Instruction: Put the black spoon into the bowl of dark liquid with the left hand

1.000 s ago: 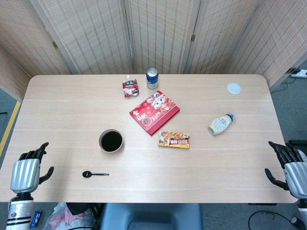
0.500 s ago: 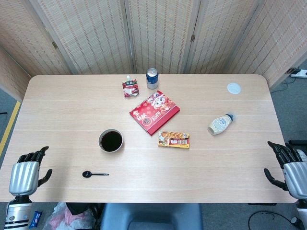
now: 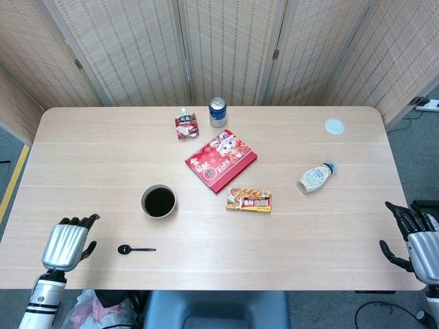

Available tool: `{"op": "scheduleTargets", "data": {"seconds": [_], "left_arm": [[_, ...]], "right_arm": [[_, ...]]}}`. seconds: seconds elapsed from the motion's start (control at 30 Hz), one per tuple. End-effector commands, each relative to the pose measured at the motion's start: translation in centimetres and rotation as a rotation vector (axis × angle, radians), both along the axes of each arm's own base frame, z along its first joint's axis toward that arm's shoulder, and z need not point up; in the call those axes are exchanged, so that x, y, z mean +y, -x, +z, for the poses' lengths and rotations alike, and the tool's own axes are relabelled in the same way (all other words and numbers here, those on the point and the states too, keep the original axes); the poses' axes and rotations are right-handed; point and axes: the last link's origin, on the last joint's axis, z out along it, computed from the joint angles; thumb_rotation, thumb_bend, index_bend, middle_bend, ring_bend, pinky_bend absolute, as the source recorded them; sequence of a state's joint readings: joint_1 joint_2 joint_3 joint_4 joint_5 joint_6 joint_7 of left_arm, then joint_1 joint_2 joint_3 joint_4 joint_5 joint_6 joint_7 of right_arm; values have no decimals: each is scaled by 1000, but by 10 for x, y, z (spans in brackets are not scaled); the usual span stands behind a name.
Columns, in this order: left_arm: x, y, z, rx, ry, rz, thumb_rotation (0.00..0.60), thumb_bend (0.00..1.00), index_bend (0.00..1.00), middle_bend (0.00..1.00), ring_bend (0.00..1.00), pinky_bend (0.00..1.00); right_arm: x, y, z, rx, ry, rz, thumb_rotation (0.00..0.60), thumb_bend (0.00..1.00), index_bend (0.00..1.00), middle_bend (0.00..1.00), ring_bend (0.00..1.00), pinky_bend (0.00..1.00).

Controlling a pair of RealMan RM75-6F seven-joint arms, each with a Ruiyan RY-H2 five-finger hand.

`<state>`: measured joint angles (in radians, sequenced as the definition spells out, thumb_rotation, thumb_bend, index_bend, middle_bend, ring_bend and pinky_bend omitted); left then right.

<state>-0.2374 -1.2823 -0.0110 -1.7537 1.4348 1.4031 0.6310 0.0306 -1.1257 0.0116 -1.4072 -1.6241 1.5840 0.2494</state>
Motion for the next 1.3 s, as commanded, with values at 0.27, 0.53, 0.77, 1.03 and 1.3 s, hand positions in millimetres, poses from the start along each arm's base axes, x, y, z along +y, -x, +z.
{"op": "scheduleTargets", "data": {"seconds": [0.27,0.53,0.77,1.03,1.3], "left_arm": [[10,-11,-53,44,180,-43,600,312,460,809,752,891],[13,-18,-86,83,255,-71,600,312,475,862,800,939],[18,-25,-110,78,303,-38,600,312,500,880,817,956],[24,-34,-124,45,347,24,600,312,516,885,823,963],[29,-37,-135,30,369,73,600,334,503,885,824,965]], "right_arm": [[-1,0,1,4,1,-3,600,306,37,176,183,117],[-1,2,1,6,1,-10,600,306,37,177,185,117],[-2,2,0,7,-4,-10,600,306,37,177,185,117],[-2,2,1,9,-2,-13,600,306,37,177,185,117],[-2,2,2,8,-4,-15,600,305,37,177,187,117]]}}
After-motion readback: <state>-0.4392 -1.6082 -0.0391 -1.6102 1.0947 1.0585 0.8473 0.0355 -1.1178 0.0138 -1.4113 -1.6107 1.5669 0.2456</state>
